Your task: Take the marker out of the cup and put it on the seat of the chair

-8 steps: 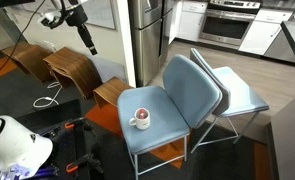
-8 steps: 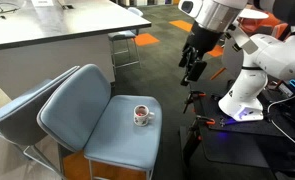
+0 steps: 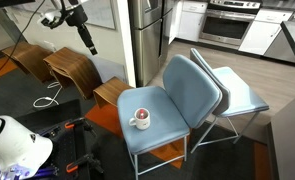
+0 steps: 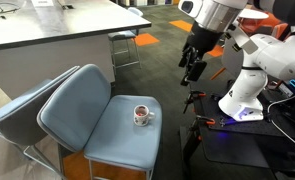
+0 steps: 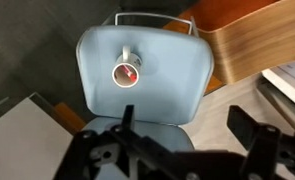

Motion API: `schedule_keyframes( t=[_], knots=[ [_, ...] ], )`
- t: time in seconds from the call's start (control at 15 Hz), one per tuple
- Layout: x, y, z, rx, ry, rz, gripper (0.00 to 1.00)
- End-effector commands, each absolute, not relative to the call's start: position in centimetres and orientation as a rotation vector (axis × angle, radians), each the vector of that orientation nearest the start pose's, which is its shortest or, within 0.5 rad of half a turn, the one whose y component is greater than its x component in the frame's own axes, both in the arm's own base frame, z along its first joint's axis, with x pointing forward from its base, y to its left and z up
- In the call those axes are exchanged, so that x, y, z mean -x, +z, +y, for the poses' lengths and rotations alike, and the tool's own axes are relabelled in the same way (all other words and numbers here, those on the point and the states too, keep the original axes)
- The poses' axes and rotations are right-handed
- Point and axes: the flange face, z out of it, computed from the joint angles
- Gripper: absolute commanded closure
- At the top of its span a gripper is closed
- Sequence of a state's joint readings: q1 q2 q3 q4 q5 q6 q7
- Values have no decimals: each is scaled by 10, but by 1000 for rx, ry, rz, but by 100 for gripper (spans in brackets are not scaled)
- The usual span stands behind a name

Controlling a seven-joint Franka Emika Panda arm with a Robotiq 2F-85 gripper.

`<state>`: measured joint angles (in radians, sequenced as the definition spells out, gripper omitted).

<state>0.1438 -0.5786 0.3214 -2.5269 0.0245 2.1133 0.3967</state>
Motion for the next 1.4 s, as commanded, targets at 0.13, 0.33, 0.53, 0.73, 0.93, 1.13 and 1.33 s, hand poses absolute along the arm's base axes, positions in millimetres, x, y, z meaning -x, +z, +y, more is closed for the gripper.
schedule_keyframes(
  t=[0.13, 0.33, 0.53, 0.73, 0.93, 1.13, 1.33],
  knots=[
    [-371, 468, 149, 3236, -187, -392, 0],
    [-398, 440, 103, 3220, -83, -628, 0],
    [-428, 392, 67, 3154, 4, -875, 0],
    [-458, 334, 59, 3067, 5, -1131, 0],
    [-484, 280, 65, 2962, 6, -1331, 0],
    [-507, 241, 63, 2905, 11, -1415, 0],
    [-524, 210, 47, 2857, 37, -1488, 0]
  ],
)
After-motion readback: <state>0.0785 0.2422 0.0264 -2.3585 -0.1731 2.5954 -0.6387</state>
